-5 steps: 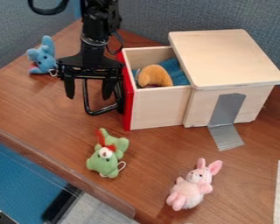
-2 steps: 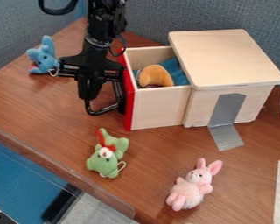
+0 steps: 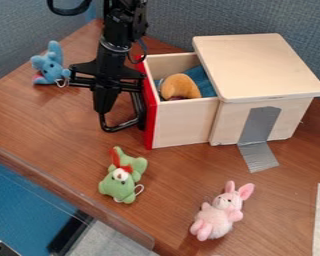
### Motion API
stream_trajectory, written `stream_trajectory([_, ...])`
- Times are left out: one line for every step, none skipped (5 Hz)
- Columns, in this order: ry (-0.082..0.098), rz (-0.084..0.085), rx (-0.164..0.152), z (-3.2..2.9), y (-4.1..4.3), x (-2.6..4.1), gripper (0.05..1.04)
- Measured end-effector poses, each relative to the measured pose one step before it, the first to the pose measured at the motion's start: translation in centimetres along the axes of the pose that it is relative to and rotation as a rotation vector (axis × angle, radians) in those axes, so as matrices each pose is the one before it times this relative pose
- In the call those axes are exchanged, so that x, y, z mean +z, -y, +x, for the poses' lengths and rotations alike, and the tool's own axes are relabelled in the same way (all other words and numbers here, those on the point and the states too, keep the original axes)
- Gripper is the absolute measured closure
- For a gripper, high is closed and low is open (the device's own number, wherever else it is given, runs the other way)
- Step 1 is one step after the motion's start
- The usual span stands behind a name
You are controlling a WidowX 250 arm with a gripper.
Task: Closed the drawer
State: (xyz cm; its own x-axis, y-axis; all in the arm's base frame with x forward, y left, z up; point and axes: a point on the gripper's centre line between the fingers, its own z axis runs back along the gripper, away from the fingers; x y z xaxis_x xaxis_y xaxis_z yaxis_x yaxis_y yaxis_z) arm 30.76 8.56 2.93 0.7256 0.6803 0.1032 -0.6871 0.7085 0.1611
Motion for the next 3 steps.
stream_trajectory([0.0011, -0.0004, 0.0035, -0.067, 0.175, 0.067, 1.035])
stream_trajectory([-0.0015, -0.0002, -0.0098, -0.077, 0.083, 0.019, 1.015])
stream_trajectory([-0.0018, 0.0029, -0.0074, -0.025, -0.094, -0.039, 0.87])
